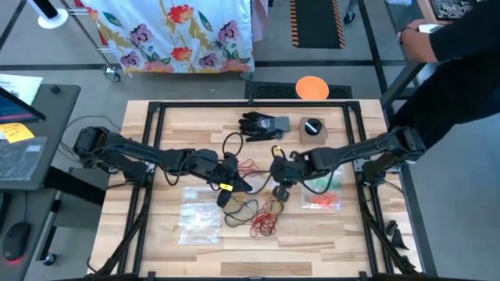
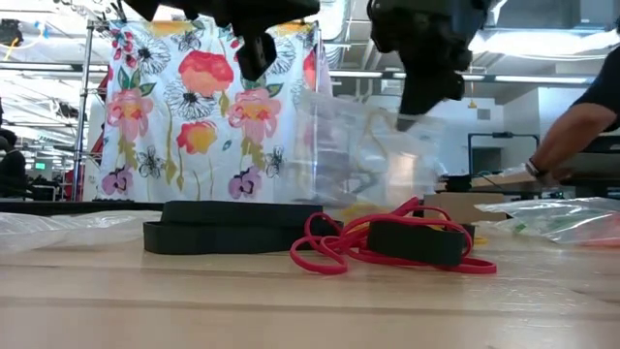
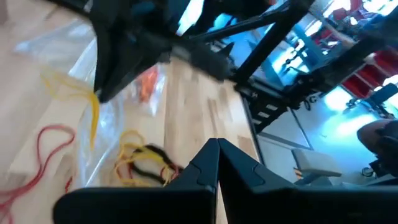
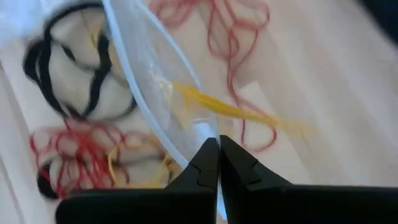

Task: Sort rubber bands
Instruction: Put the yellow rubber band into the transparent zip bag

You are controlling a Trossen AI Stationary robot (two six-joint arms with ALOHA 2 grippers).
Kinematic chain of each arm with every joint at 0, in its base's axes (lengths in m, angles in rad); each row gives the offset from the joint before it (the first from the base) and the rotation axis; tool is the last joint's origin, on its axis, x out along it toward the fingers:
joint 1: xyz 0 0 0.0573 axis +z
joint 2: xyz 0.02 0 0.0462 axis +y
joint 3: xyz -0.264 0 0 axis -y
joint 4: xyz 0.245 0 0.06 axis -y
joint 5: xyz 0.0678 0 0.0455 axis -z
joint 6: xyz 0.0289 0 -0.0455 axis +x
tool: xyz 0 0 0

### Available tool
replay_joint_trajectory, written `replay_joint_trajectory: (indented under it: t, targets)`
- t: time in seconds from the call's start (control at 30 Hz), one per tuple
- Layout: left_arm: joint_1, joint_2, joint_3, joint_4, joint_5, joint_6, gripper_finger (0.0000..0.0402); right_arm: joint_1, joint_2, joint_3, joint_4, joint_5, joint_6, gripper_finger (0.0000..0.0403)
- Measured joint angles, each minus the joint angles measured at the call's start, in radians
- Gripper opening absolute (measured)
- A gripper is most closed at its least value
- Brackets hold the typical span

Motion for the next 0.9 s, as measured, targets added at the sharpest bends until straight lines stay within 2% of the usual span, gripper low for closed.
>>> replay_joint_trajectory:
  t: [0.1, 0.17, 0.27, 0.3, 0.33, 0.43, 0.47, 0.5, 0.6, 0.73, 0.9]
  targets:
    - [0.0, 0.0, 0.0, -0.04, -0.039, -0.005, 0.0, 0.0, 0.0, 0.0, 0.08, 0.052, 0.048, 0.0005]
    - [0.0, -0.001, 0.0, -0.059, -0.064, 0.001, 0.0, -0.005, 0.0, 0.012, 0.071, 0.095, 0.074, 0.0005]
    - [0.0, -0.007, 0.0, -0.051, -0.073, 0.002, 0.0, -0.021, -0.002, 0.029, 0.067, 0.007, -0.015, 0.0005]
    - [0.0, -0.007, 0.0, -0.053, -0.073, 0.002, 0.0, -0.022, -0.002, 0.029, 0.059, 0.013, -0.011, 0.0005]
    - [0.0, -0.006, 0.0, -0.055, -0.073, 0.002, 0.0, -0.022, -0.002, 0.029, 0.034, 0.063, 0.019, 0.0005]
    - [0.0, -0.005, 0.0, -0.056, -0.073, 0.002, 0.0, -0.02, 0.001, 0.041, -0.044, 0.322, 0.092, 0.0005]
    - [0.0, -0.006, -0.001, -0.056, -0.073, 0.002, 0.0, -0.018, -0.001, 0.043, -0.023, 0.347, 0.08, 0.0005]
    - [0.0, -0.006, -0.001, -0.055, -0.073, 0.002, 0.0, -0.017, -0.002, 0.046, 0.001, 0.325, 0.05, 0.0005]
    - [-0.003, -0.006, -0.001, -0.057, -0.073, 0.001, 0.0, -0.004, 0.0, 0.046, -0.019, 0.17, 0.027, 0.0005]
    - [-0.004, -0.006, 0.0, -0.056, -0.072, 0.001, 0.0, -0.028, 0.0, 0.045, -0.078, 0.199, 0.088, 0.0005]
    - [-0.011, -0.006, 0.0, -0.055, -0.072, 0.001, 0.0, -0.038, 0.0, 0.045, -0.082, 0.107, 0.102, 0.0005]
